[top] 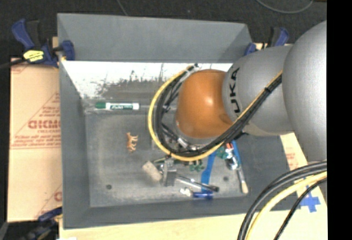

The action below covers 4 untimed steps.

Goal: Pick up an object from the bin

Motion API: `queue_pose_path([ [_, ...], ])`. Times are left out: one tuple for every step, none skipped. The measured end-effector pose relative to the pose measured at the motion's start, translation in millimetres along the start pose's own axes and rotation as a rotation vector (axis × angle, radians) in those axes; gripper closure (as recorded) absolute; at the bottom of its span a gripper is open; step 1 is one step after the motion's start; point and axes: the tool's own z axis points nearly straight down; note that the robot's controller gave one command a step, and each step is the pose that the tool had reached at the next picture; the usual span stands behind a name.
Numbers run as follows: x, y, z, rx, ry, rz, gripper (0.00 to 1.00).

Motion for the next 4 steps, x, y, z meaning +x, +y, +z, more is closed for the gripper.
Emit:
queue_pose_path([
  [-55.7,-87.3,-52.4,-0.002,-0.011,0.121,0.0],
  [16.1,-51.1,8.5,-0.001,0.015,0.156,0.0],
  [-86.7,-148.9,37.3,0.007,-0.024,-0.293,0.0],
  [50.1,-76.5,37.8,-0.001,0.009,0.304,1.0],
])
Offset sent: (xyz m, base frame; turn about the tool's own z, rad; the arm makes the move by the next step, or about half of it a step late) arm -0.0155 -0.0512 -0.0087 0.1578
